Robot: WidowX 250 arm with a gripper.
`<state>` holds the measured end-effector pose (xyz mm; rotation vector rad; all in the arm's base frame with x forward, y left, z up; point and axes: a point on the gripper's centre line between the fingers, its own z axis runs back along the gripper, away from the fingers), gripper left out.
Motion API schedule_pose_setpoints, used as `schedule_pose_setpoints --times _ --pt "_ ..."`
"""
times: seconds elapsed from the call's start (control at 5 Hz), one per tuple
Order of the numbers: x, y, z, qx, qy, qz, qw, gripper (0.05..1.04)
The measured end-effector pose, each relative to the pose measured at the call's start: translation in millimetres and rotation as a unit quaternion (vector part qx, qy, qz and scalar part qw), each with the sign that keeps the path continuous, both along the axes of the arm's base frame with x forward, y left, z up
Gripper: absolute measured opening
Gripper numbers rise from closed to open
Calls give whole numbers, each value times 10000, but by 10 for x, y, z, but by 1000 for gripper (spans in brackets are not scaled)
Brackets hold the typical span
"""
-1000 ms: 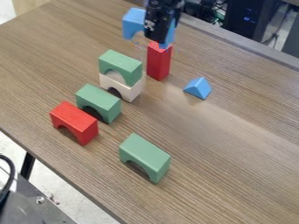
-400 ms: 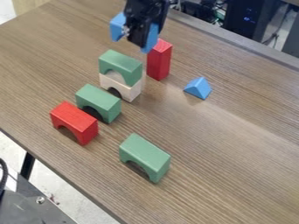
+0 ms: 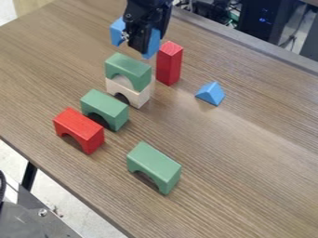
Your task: Take the blue block puzzle and put it on the top top o white and green blocks
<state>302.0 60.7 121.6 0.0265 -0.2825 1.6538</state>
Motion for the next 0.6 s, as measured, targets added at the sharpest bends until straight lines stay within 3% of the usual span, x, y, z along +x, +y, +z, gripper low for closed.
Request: schedule_pose_setpoints --times 0.6 --pt "-34 61 -161 51 240 -49 9997 579"
